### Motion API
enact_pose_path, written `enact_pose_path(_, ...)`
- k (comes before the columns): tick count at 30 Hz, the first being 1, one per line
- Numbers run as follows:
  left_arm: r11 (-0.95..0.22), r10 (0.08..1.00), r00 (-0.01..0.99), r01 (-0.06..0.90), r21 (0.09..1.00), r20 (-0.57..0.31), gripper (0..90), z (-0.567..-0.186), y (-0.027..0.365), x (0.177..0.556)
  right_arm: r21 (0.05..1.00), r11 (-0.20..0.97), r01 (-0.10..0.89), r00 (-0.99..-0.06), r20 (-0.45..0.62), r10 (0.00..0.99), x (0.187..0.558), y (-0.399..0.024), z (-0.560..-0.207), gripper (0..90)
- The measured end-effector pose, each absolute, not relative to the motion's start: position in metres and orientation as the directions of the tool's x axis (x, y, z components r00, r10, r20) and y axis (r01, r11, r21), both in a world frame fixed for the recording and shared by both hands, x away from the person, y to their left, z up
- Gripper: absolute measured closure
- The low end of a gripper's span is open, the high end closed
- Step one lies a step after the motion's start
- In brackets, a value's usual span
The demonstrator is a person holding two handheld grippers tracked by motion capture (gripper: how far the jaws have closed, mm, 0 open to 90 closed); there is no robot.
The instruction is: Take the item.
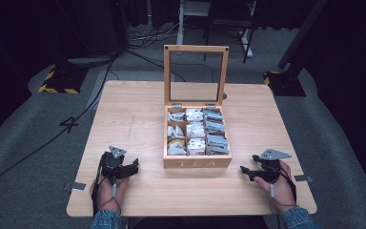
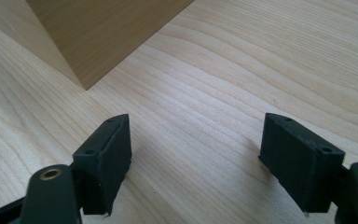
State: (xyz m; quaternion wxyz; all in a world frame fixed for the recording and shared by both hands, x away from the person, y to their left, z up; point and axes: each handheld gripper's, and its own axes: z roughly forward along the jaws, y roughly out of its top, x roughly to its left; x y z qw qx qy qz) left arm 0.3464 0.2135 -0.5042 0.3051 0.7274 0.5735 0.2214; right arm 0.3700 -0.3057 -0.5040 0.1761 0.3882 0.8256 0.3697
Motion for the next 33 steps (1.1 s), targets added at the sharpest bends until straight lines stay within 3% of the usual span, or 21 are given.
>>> enact_pose_path(19, -0.159, 0.968, 0.248, 0.699, 0.697, -0.028, 19.6, -0.504, 0.213, 0.346, 0.746, 0.425, 0.512, -0.637, -0.003, 0.771, 0.37, -0.305, -0.504, 25.4)
enact_pose_path(22, -0.157, 0.968, 0.248, 0.7, 0.697, -0.03, 19.6, -0.504, 0.213, 0.346, 0.756, 0.415, 0.507, -0.635, 0.002, 0.772, 0.37, -0.306, -0.503, 37.6)
enact_pose_path(29, -0.161, 0.968, 0.249, 0.699, 0.697, -0.026, 19.5, -0.504, 0.214, 0.346, 0.766, 0.376, 0.522, -0.635, 0.054, 0.771, 0.372, -0.313, -0.502, 48.5)
enact_pose_path(33, -0.162, 0.967, 0.252, 0.698, 0.697, -0.027, 19.5, -0.504, 0.214, 0.346, 0.762, 0.348, 0.546, -0.633, 0.102, 0.768, 0.373, -0.317, -0.497, 49.2)
